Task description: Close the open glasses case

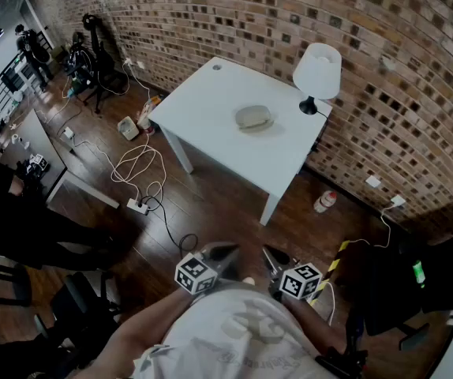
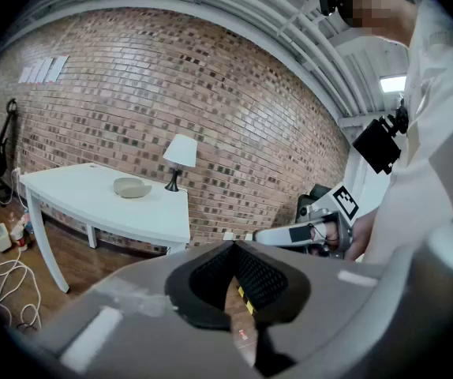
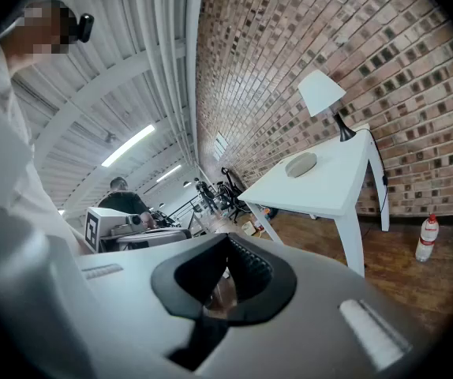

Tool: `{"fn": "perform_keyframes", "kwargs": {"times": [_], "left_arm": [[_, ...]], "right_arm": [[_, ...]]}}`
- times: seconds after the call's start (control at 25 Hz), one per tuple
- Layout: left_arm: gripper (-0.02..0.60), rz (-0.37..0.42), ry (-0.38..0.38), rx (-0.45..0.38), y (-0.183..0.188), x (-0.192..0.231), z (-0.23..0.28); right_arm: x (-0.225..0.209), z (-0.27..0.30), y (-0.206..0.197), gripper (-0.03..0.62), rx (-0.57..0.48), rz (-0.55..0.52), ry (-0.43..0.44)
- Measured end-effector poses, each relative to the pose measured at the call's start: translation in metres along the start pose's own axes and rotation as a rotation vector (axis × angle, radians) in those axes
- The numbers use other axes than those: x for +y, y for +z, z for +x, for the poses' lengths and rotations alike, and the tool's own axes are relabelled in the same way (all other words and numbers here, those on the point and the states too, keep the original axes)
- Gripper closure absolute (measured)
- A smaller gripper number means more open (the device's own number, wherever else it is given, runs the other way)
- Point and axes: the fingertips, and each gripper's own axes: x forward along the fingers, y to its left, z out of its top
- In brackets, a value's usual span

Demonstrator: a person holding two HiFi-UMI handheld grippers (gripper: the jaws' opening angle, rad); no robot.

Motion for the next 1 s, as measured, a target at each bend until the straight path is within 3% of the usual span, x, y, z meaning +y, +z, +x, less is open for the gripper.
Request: {"fn": "perform_keyframes", "kwargs": {"times": [0.6, 1.0], "left_arm": [[0.578, -0.049, 0.107, -0.022, 0.013, 0.046, -0.031], [0.578, -0.056, 0.052, -0.052, 0.034, 0.105, -0.021]], "right_arm": [[0.011, 0.051, 0.004, 0.586, 0.078, -0.007, 0.061], [-0.005, 0.087, 0.026, 0.586, 0.078, -0.011, -0.023]]}}
